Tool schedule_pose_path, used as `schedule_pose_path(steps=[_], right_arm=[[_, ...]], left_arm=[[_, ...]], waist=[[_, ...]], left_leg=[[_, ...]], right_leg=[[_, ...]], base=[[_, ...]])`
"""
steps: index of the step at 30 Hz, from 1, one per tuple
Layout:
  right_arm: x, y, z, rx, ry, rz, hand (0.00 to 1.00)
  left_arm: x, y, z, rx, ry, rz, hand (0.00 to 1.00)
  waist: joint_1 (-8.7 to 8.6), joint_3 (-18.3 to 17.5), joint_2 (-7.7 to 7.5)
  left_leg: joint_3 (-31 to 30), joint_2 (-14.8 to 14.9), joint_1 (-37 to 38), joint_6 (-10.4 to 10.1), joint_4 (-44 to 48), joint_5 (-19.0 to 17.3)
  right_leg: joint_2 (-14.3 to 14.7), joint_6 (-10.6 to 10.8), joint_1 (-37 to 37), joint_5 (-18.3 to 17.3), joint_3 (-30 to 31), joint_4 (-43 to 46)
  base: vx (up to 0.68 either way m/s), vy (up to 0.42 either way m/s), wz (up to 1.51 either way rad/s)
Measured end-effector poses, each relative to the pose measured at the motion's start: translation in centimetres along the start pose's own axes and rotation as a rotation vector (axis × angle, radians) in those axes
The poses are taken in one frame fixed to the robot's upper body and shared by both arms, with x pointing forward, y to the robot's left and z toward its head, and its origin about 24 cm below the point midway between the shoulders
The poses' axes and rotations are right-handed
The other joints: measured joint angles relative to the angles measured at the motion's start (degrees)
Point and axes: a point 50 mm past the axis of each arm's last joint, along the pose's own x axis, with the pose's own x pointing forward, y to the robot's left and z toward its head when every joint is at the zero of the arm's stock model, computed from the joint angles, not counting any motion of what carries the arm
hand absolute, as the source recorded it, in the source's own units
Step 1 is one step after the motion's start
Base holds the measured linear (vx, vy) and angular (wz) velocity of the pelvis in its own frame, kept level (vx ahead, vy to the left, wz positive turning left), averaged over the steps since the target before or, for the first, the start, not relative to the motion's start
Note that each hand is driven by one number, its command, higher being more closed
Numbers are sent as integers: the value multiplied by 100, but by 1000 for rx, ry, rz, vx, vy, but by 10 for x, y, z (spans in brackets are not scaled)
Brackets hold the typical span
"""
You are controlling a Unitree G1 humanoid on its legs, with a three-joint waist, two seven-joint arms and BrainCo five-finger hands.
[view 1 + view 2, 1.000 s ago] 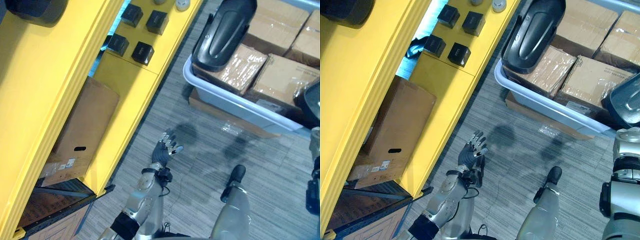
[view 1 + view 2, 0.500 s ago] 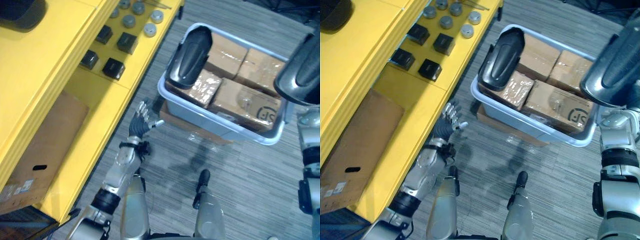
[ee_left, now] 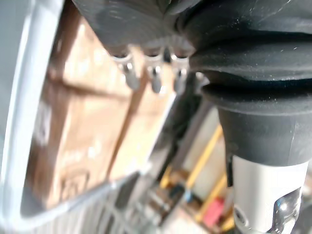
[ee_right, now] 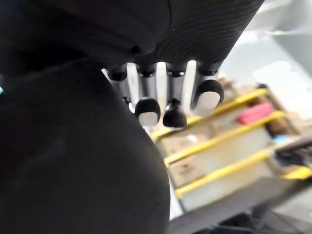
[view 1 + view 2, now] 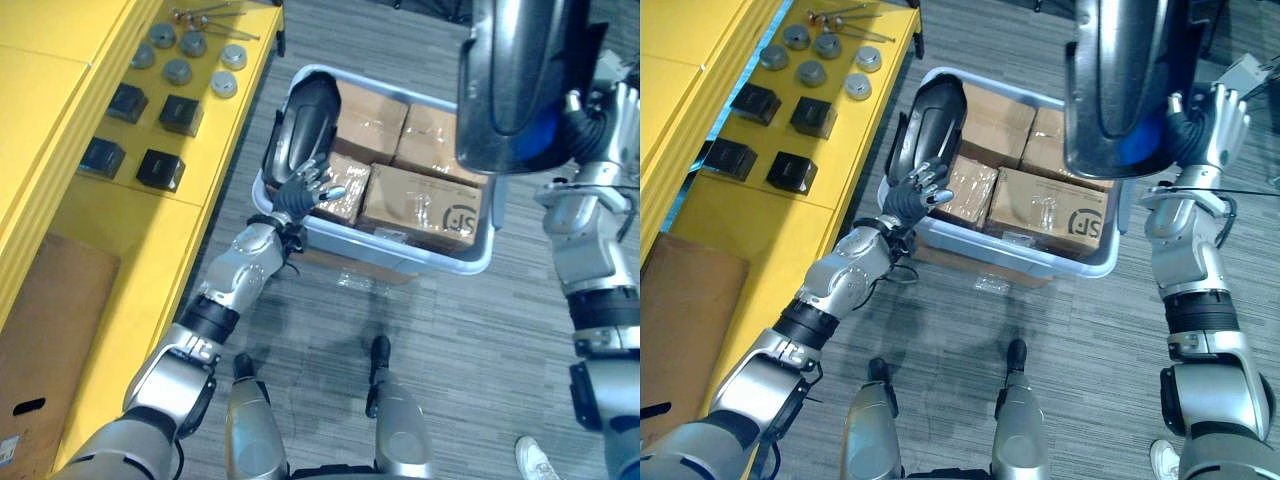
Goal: Walk over and take plastic housings, then place them on the shelf
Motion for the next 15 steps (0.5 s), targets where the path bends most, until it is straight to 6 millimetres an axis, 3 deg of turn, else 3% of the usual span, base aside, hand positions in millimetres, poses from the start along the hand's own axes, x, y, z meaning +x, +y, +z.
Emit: schedule_pose_path(steps=[10,15], right_arm=[[-26,42,27,31,-141,201,100],[-36,56,36,62,-153,264,100]], left_arm=[[7,-10,-43,-56,180,39,0],[10,-22,-53,-63,195,23,0]], waist=[[34,-8,-15],[77,-10,-20]], left_leg=[[102,22,178,-45,-152,33],[94,21,190,-46,-222,66]], right_leg=[[37,0,81,-2,76,-91],[41,1,81,-2,68,-93]], base=[[9,8,-2],[4,4,1]])
